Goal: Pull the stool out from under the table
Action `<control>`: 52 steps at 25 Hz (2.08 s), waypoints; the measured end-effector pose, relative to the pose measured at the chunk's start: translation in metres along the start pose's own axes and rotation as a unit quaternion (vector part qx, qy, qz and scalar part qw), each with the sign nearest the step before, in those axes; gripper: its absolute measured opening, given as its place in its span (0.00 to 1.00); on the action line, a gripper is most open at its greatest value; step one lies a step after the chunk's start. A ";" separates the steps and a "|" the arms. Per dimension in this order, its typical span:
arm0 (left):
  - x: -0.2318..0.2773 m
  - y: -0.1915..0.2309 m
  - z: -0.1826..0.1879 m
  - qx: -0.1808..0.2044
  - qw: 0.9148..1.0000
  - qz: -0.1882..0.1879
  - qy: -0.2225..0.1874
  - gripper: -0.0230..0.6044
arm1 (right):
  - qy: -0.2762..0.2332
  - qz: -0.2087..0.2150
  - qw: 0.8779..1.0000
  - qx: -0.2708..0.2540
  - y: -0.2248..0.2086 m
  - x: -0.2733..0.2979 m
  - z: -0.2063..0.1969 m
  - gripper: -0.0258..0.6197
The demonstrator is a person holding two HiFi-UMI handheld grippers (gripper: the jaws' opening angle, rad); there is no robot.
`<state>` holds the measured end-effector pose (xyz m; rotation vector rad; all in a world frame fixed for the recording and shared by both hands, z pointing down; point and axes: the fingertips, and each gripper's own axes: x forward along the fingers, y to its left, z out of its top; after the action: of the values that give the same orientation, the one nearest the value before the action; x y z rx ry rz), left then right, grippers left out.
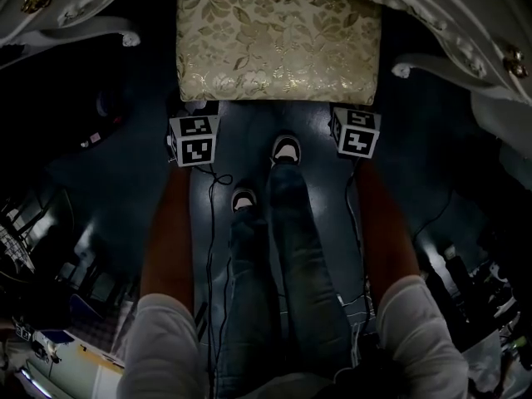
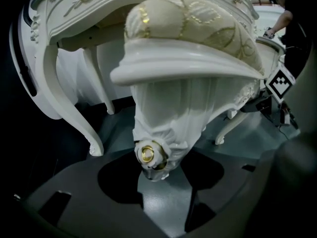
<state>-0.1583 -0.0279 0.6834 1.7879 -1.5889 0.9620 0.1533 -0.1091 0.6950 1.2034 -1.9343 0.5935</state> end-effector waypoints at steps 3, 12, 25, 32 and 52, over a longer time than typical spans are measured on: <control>0.001 0.000 0.000 0.002 1.000 -0.004 0.001 0.44 | 0.001 -0.001 1.000 0.001 0.000 0.001 -0.002 0.44; -0.001 -0.001 -0.001 0.002 1.000 -0.011 -0.001 0.44 | 0.003 -0.004 1.000 0.003 0.001 -0.003 -0.002 0.44; -0.002 0.004 0.004 0.017 0.999 -0.024 -0.017 0.44 | -0.008 -0.022 0.999 0.023 0.005 -0.012 -0.004 0.44; -0.003 0.004 0.008 0.024 0.999 -0.028 -0.015 0.44 | -0.005 -0.026 0.999 0.023 0.004 -0.012 -0.004 0.44; 0.031 0.022 0.058 0.036 0.999 -0.039 0.003 0.44 | -0.010 -0.025 0.999 0.030 -0.014 0.020 0.039 0.44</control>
<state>-0.1698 -0.0957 0.6728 1.8799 -1.4872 0.9992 0.1458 -0.1543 0.6877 1.2959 -1.9100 0.6195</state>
